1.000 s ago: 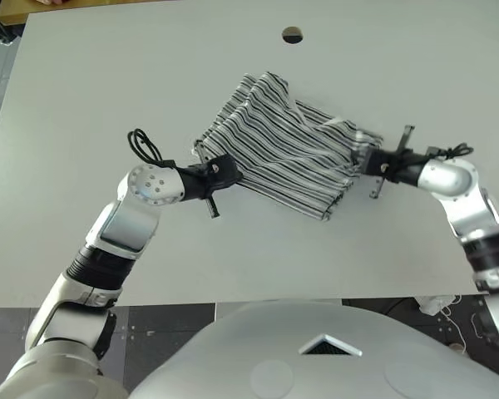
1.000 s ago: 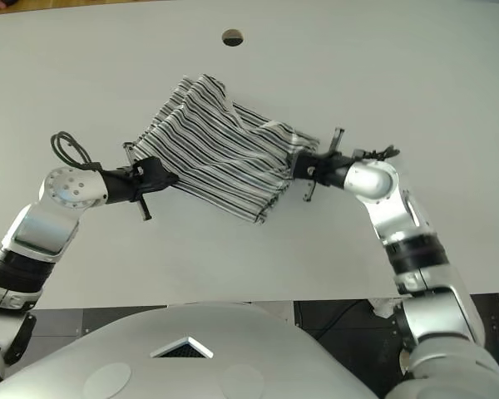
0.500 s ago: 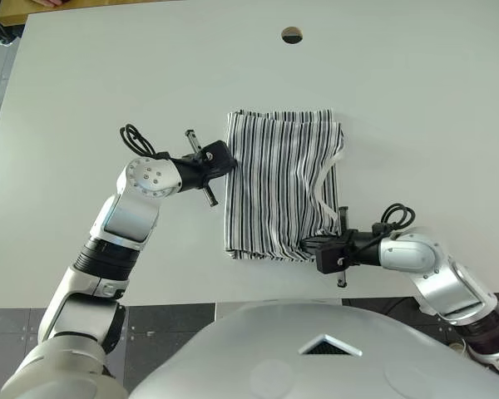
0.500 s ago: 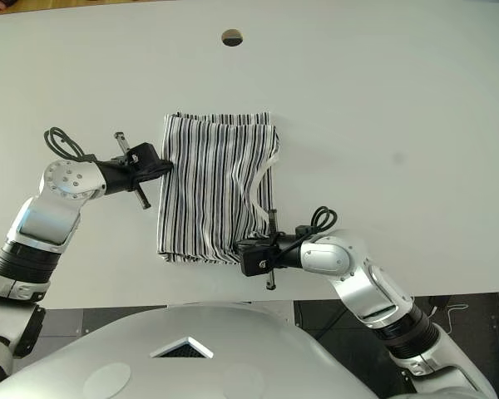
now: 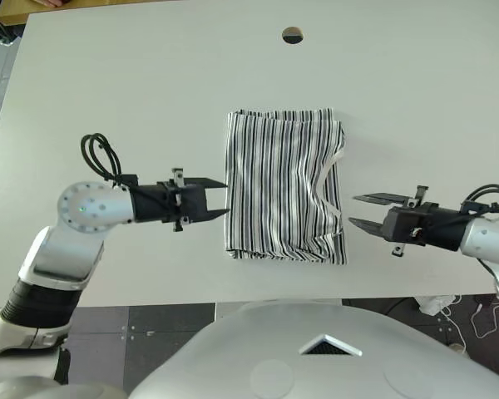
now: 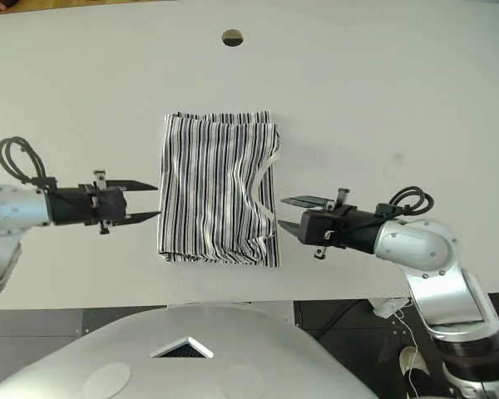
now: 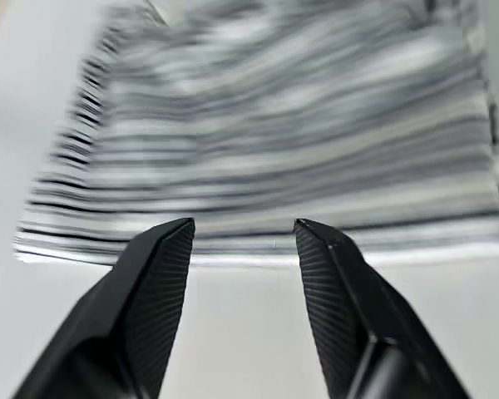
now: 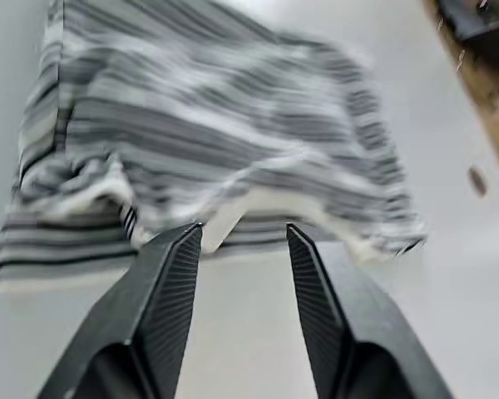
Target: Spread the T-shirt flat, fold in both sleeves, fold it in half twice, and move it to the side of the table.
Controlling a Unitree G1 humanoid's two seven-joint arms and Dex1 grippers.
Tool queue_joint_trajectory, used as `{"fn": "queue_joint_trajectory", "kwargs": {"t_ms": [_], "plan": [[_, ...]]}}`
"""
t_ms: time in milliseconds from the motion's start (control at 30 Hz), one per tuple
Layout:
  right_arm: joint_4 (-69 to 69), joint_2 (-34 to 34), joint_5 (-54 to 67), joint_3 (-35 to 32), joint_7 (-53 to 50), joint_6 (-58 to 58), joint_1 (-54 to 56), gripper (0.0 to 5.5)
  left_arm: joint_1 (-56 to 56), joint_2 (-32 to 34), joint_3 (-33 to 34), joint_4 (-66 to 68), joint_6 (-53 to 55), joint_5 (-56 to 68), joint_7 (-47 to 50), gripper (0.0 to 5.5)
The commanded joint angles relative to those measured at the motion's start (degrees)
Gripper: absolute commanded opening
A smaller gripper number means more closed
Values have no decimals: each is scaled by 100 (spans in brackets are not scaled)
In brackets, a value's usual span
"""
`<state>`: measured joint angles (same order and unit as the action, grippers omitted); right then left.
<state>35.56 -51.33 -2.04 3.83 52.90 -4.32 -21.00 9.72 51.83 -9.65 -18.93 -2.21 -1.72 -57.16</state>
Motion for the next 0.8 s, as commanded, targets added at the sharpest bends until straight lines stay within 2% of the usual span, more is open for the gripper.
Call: {"fn": "queue_joint_trajectory", "kwargs": {"t_ms": [33,400,567,800], "plan": [[-32,-262,-423,196,53,83,-317,242,369,166,-78,399,-578,-876,525,252],[-7,-292,-1481,1140,92,366,-512,242,552,-52,-454,410,-1045,-1195,745,252],[-11,142,-2002,1693,-110,547,-68,242,616,-116,-558,125,-971,-1023,695,252],[-215,538,-2268,1886,-439,710,331,242,740,64,-611,35,-1033,-1003,515,252]]}}
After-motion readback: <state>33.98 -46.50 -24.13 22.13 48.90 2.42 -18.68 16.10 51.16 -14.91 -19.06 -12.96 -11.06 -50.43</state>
